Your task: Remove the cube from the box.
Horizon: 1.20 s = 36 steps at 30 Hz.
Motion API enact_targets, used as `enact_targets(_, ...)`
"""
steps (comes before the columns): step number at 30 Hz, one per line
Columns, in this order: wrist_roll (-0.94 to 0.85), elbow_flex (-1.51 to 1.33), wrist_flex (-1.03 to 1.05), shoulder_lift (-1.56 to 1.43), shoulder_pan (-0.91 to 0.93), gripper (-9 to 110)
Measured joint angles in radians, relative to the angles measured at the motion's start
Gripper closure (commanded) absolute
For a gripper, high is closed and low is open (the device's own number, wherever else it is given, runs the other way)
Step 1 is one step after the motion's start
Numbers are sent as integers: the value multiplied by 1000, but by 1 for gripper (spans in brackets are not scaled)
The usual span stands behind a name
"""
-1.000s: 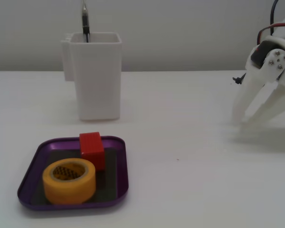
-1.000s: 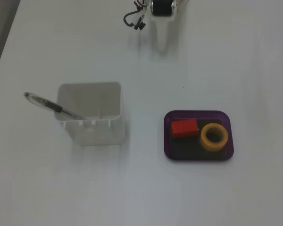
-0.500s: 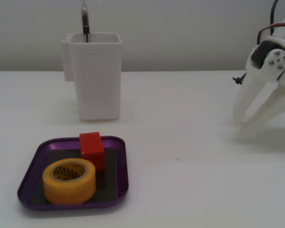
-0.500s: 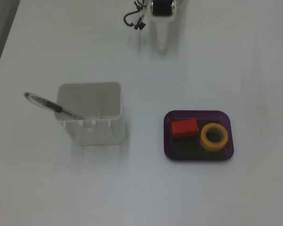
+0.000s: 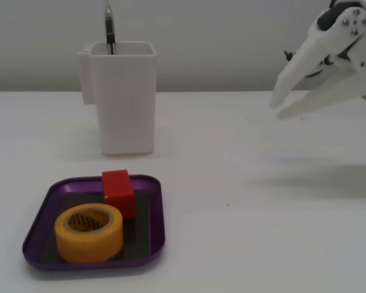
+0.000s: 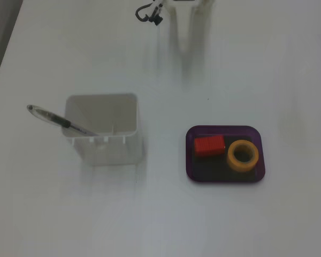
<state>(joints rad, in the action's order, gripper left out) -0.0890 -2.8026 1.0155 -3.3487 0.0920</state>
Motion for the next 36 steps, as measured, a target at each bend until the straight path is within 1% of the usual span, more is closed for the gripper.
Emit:
enact_targets(5, -129, 25, -75, 133, 0, 102)
enact_targets(9, -219, 143, -97, 351, -44, 97)
enact_targets(11, -238, 235, -98, 491, -78, 95)
enact_targets(17, -238, 598, -14, 922, -172, 88)
enact_targets(20, -193, 799, 34, 1143, -213, 85)
enact_targets(27, -77, 1195, 63, 1624, -276, 84)
enact_targets(36, -61, 1578, 63, 2063, -272, 84)
